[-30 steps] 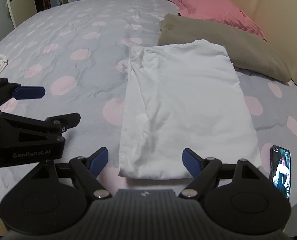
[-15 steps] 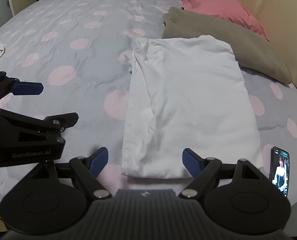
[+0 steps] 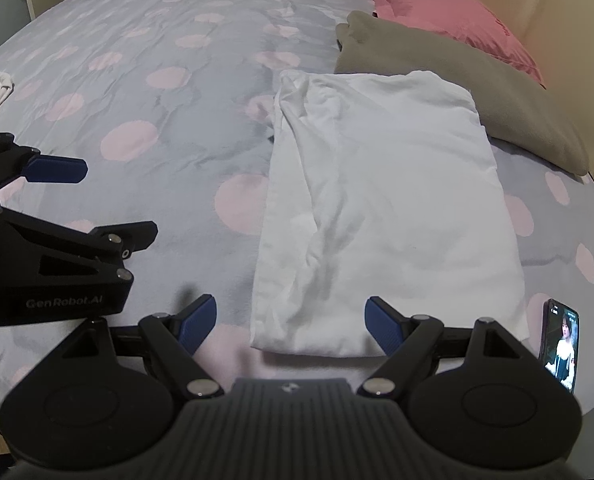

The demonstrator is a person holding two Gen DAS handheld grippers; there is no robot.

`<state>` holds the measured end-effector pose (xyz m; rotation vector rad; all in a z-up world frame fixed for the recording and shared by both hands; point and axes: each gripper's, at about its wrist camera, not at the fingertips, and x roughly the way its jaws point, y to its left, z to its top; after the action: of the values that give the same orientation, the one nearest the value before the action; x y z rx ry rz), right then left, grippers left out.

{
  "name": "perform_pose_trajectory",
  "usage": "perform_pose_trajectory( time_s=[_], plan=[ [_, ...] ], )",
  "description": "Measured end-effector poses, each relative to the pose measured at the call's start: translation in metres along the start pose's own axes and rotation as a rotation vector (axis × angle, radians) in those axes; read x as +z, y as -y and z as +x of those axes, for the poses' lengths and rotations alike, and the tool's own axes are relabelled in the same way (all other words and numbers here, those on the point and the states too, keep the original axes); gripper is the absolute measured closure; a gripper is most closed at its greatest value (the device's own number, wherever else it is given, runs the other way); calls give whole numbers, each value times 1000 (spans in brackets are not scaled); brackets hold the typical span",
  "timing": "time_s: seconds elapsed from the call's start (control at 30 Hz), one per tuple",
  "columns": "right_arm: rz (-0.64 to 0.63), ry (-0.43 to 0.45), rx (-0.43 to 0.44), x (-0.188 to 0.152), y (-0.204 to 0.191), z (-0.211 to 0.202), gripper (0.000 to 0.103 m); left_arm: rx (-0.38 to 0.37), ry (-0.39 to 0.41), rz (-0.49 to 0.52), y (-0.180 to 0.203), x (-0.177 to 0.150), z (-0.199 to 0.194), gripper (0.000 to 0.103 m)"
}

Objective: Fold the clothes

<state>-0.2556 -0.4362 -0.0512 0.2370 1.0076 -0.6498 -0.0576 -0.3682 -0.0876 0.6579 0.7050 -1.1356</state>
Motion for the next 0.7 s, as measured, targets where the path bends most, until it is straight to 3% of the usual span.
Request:
perform_pose_trajectory(
  time_s=[0.7],
  plan=[
    [-10,-1,-3,0,-3,-1,19,-3,7,-13,-1,-1,-5,26]
  ],
)
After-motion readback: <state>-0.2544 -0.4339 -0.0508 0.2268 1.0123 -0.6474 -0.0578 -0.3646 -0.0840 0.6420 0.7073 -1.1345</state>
